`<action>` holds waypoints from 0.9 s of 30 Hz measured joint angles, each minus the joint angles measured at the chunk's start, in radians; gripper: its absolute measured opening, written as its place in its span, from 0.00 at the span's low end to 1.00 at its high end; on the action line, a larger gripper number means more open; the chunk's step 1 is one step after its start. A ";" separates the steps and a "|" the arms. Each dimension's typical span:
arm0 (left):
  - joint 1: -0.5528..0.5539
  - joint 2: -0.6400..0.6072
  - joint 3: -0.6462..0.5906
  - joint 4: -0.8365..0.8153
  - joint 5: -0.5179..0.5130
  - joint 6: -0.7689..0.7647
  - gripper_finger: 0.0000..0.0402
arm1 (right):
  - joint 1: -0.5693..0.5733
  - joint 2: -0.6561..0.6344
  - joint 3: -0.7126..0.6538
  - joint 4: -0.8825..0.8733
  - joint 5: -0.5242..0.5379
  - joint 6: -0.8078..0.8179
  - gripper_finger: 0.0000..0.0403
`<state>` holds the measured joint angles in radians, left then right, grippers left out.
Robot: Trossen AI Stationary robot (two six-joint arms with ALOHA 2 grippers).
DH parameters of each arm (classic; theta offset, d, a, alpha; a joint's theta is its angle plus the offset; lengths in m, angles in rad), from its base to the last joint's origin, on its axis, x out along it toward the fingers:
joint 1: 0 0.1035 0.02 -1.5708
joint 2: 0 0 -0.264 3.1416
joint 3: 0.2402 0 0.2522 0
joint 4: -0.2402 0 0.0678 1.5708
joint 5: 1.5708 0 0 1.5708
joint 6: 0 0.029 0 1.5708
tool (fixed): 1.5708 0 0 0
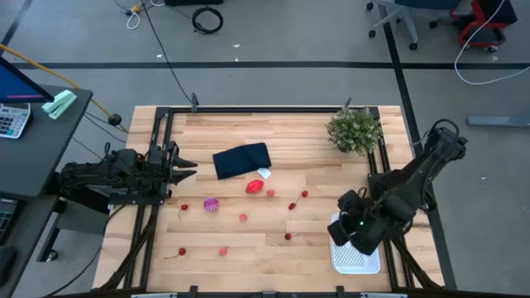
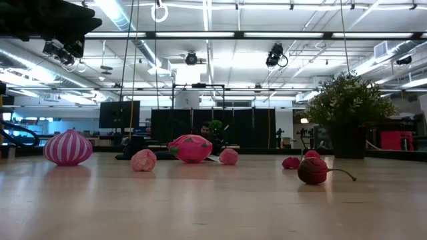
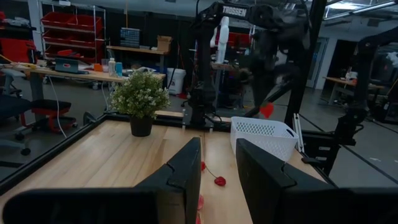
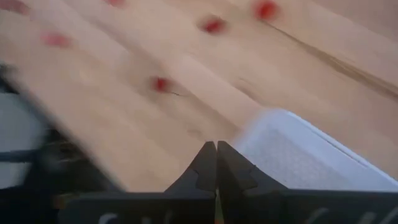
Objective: Pick and placing Produce into tupperware
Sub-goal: Put the strawberry into the white bin
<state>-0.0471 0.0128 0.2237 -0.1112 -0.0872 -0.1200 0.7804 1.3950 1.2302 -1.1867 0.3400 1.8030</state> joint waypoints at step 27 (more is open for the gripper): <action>0.000 0.000 0.000 0.069 -0.085 0.108 0.27 | 0.007 0.228 -0.219 0.221 -0.140 0.237 0.01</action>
<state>-0.0469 0.0128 0.2237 -0.0425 -0.1726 -0.0123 0.7876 1.6228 1.0115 -0.9654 0.1997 2.0401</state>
